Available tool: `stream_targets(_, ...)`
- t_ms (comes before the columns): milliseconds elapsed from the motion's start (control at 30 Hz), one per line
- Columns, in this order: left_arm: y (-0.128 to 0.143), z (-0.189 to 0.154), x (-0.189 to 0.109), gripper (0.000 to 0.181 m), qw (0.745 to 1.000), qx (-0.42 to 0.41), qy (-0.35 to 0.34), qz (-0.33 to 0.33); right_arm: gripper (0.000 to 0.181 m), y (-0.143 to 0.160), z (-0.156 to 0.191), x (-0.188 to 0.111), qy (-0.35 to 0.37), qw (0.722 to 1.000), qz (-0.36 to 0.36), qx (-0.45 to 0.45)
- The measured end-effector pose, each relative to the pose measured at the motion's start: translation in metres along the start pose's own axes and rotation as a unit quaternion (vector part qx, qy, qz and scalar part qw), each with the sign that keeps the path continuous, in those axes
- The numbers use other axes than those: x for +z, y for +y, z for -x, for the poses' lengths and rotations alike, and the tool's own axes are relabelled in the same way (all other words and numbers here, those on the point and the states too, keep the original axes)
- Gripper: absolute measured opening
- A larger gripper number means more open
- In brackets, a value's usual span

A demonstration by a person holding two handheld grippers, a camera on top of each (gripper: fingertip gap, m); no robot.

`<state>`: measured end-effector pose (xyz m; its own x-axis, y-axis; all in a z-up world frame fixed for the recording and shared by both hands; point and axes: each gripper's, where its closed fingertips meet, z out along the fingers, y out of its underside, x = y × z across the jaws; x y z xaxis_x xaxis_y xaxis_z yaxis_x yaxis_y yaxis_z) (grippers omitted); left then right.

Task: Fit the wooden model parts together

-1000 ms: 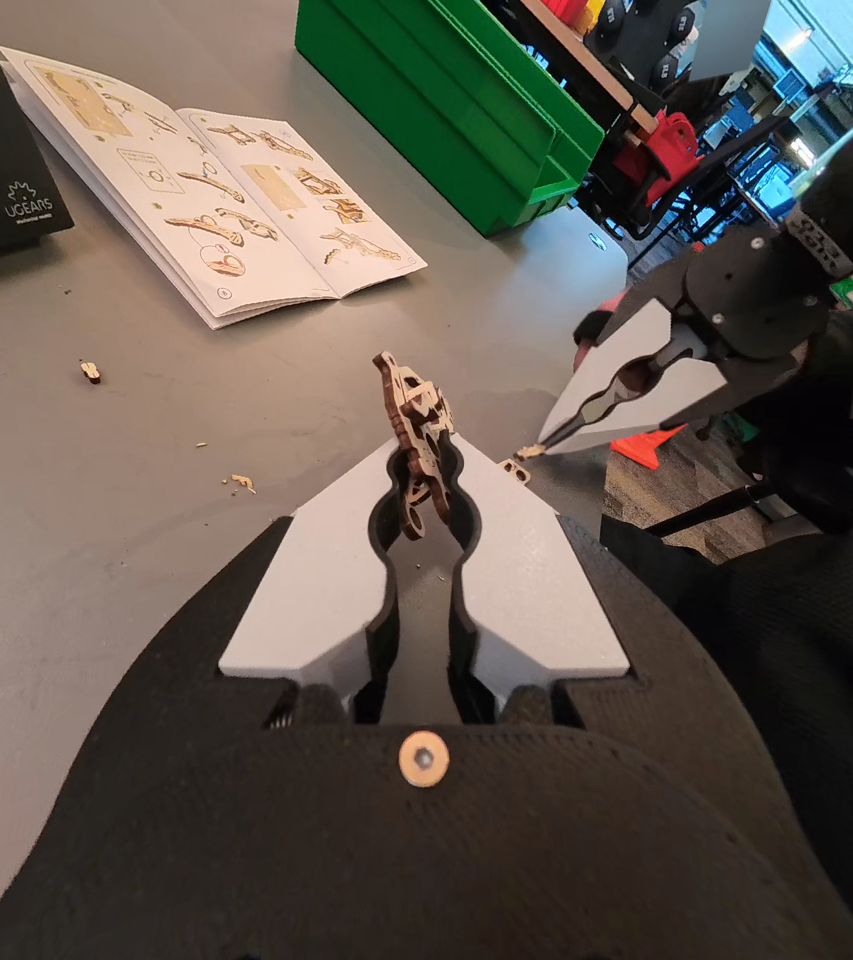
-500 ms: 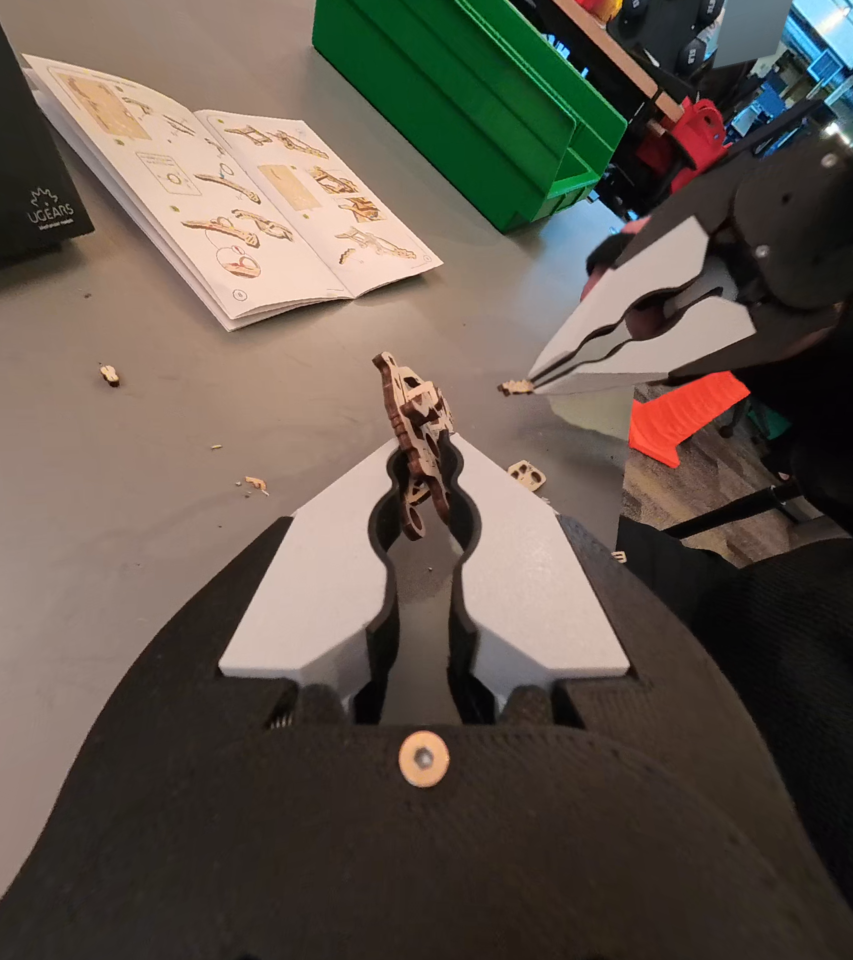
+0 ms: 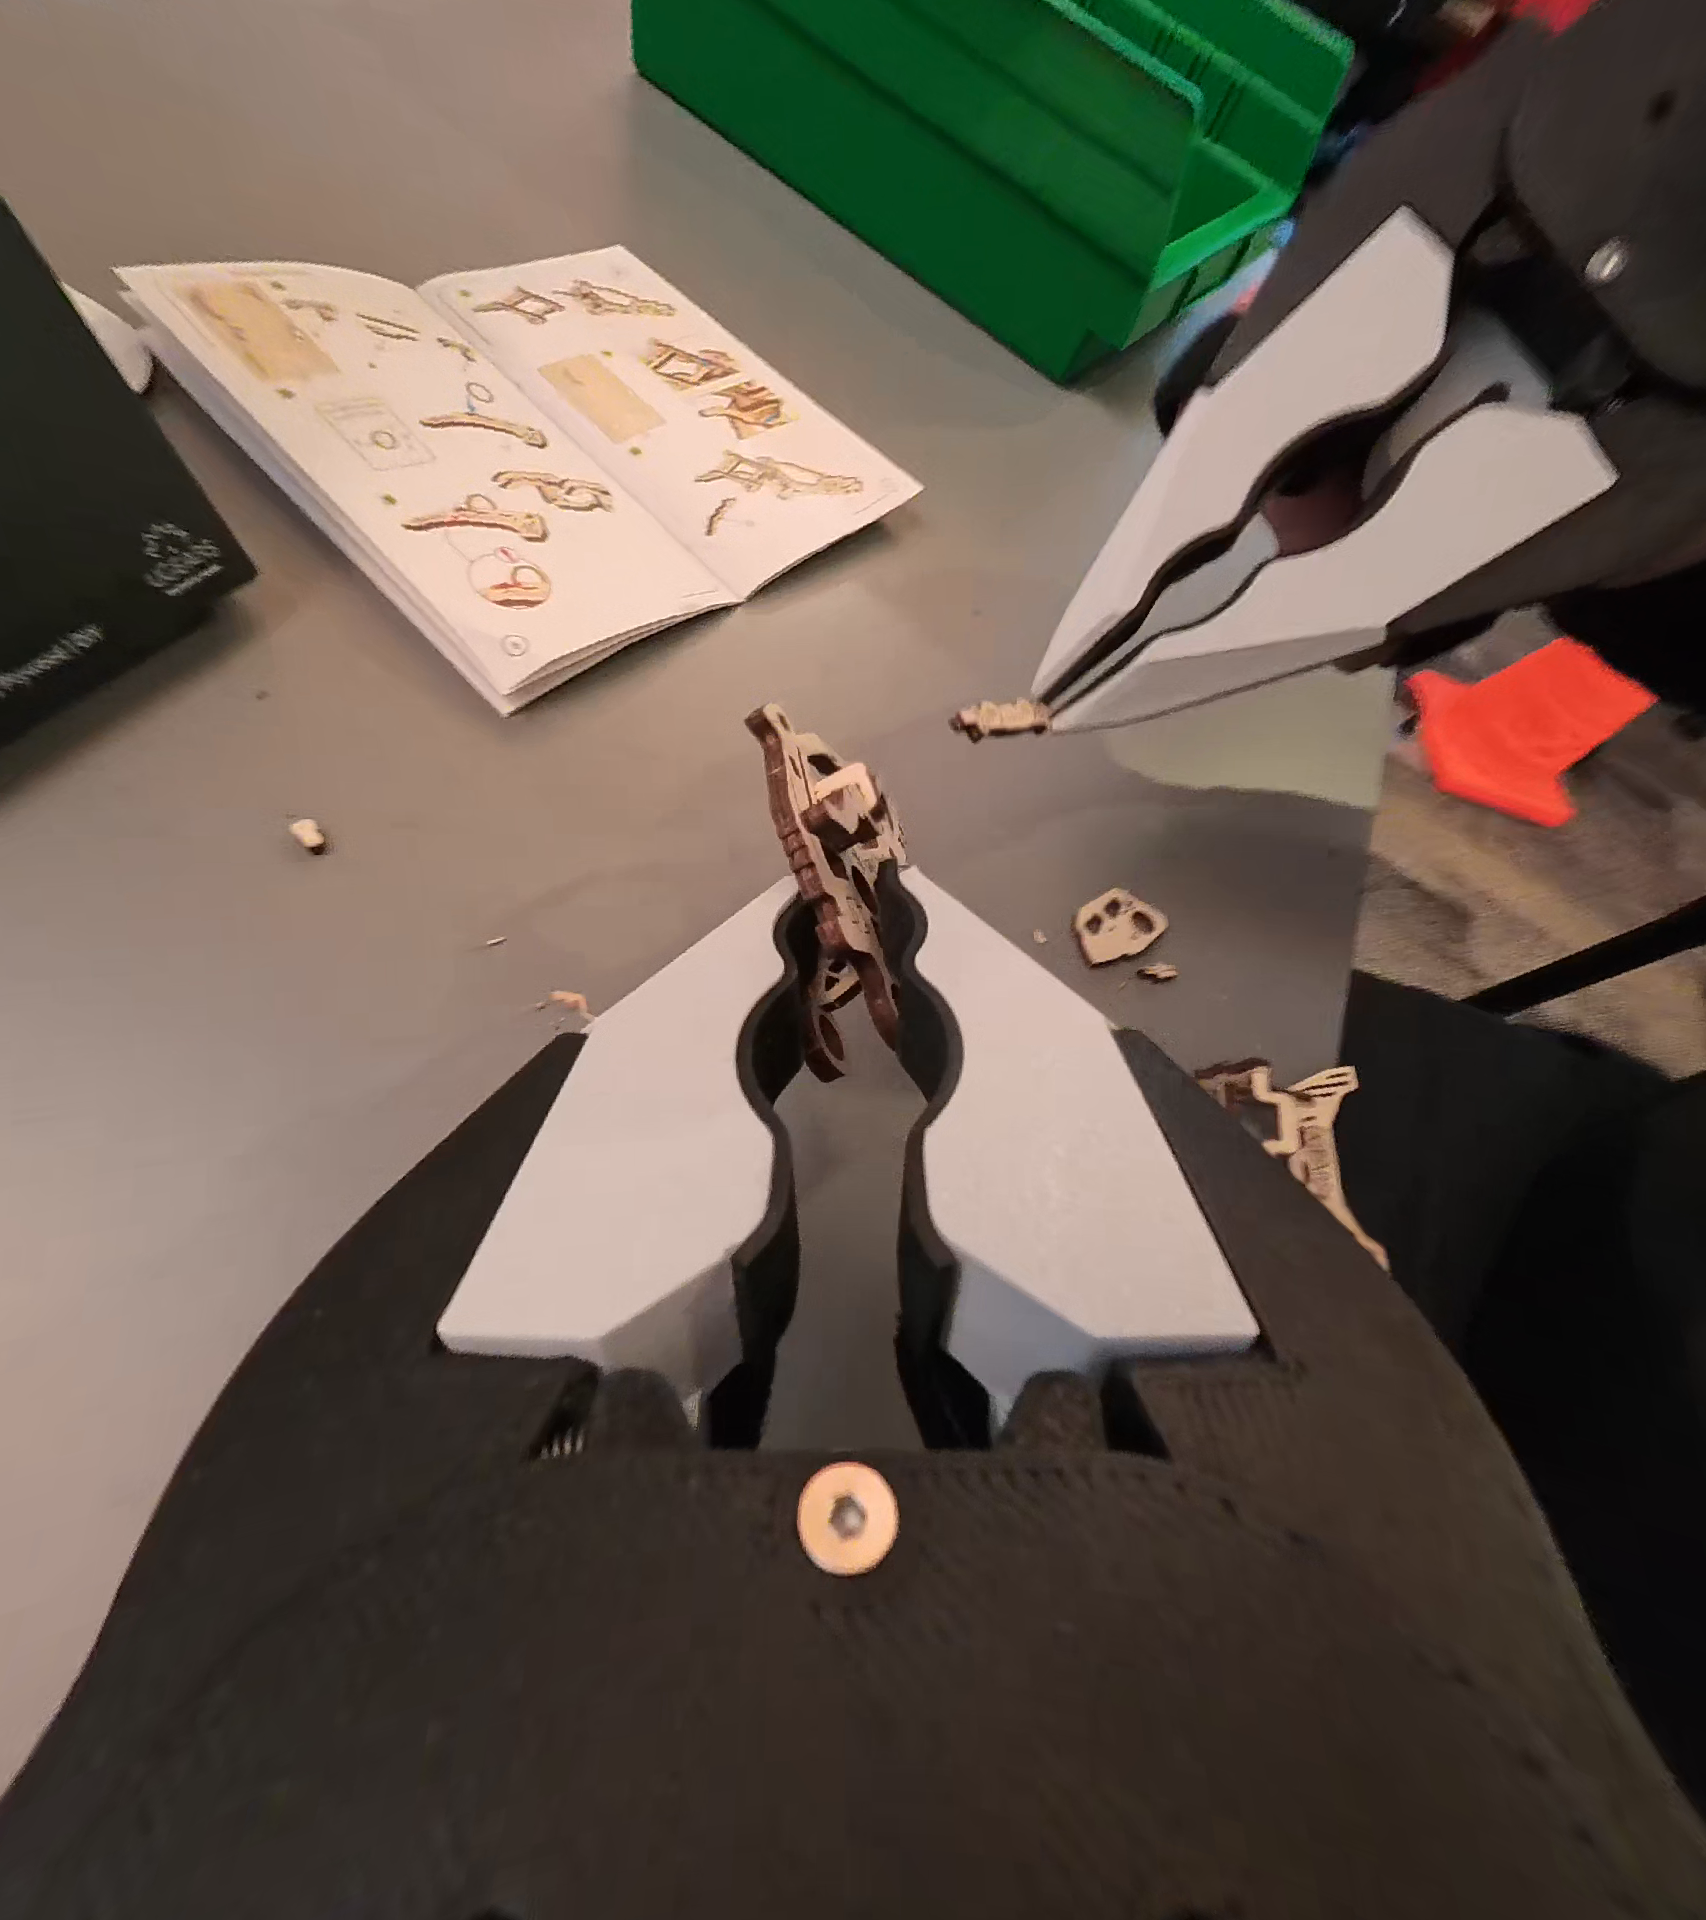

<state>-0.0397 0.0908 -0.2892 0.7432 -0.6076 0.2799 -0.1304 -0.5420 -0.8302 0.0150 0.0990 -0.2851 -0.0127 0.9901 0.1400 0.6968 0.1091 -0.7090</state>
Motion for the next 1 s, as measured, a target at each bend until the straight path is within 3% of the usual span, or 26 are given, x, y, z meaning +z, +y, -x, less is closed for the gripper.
stream_targets(333,-0.004,-0.001,-0.005,0.008,0.999,0.034,-0.022,0.007,0.0,-0.03,-0.011,-0.009,0.02,0.999,-0.022,-0.014)
stream_targets(1000,-0.005,-0.003,0.003,0.008,0.998,0.059,-0.032,0.019,0.0,-0.017,-0.006,-0.011,0.048,0.999,-0.012,-0.007)
